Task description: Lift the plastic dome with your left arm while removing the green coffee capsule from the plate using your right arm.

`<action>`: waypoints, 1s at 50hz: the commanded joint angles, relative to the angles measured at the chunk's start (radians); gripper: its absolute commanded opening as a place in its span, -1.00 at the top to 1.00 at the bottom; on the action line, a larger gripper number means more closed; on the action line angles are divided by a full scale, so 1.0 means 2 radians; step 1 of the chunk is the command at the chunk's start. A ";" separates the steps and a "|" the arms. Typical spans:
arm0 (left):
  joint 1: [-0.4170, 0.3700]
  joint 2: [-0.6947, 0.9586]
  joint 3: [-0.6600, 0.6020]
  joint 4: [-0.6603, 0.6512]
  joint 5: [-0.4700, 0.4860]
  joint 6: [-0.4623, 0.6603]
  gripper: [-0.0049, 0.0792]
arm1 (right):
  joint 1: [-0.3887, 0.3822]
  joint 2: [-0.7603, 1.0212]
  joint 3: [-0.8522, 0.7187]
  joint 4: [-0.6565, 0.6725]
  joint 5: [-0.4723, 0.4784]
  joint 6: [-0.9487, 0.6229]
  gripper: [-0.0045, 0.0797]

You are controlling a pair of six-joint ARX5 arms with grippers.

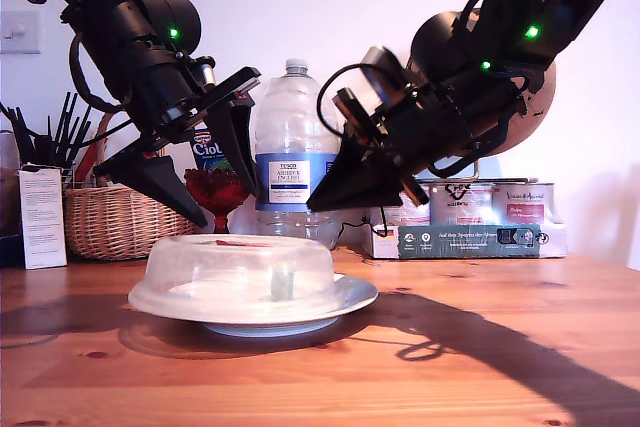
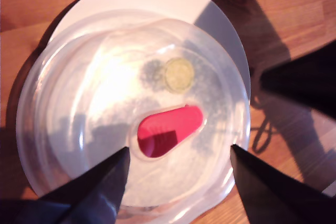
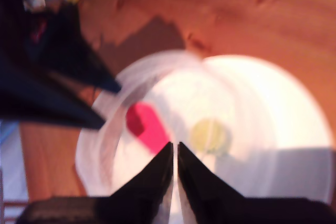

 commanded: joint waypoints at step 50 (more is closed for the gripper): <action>-0.015 0.012 -0.006 -0.001 -0.026 0.009 -0.43 | 0.036 0.030 -0.007 -0.001 0.053 -0.030 0.92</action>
